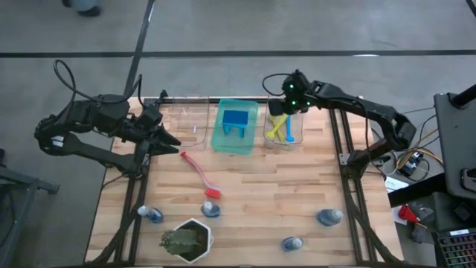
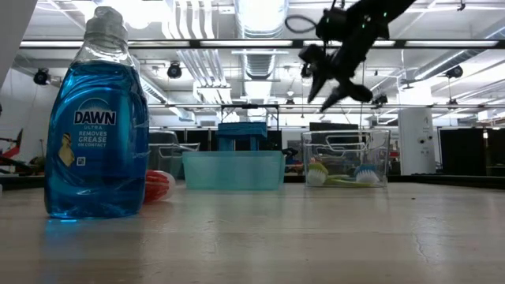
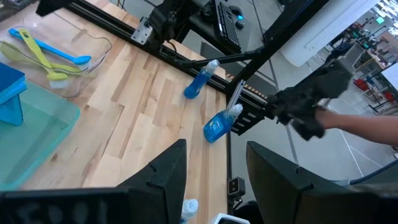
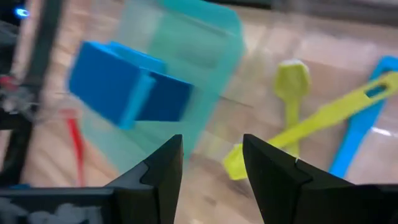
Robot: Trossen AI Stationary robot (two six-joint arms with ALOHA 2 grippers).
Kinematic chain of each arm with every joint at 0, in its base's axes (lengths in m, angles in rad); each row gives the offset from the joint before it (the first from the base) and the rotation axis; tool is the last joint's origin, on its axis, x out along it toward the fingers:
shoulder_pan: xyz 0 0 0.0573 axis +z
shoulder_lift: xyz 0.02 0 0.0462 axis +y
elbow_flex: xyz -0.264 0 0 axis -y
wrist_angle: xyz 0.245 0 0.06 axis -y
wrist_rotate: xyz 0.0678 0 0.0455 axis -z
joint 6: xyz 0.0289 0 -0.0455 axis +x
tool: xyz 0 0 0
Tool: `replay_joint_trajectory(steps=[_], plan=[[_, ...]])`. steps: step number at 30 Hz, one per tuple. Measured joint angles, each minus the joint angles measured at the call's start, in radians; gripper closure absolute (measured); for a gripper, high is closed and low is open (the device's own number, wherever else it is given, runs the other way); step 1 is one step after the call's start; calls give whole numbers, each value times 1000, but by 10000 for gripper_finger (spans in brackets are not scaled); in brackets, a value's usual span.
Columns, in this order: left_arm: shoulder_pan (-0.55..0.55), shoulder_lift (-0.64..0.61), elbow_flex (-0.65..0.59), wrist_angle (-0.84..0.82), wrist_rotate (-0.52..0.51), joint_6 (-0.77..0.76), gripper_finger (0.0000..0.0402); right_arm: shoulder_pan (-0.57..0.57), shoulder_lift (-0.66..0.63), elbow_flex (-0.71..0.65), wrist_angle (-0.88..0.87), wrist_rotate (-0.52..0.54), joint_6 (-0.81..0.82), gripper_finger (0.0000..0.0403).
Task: Pick & Place Kitchen Sink Supplies
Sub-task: Put the red dish brush into the right transparent bin
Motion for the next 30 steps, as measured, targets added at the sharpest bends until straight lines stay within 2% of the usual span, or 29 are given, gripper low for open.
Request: replay_joint_trajectory(steps=[10,18,22,25,30], plan=[[0,33,0,-12,-2,2,243,149,-35,103,128,41,-48,249],[0,46,0,-306,-38,-34,243,200,-27,154,178,60,-105,264],[-11,71,-6,-377,-45,151,243,204,-27,154,228,58,-115,271],[-10,95,-38,-404,-48,174,243,207,-23,154,252,58,-125,275],[-13,146,-134,-371,-59,330,243,215,-26,154,272,57,-162,280]])
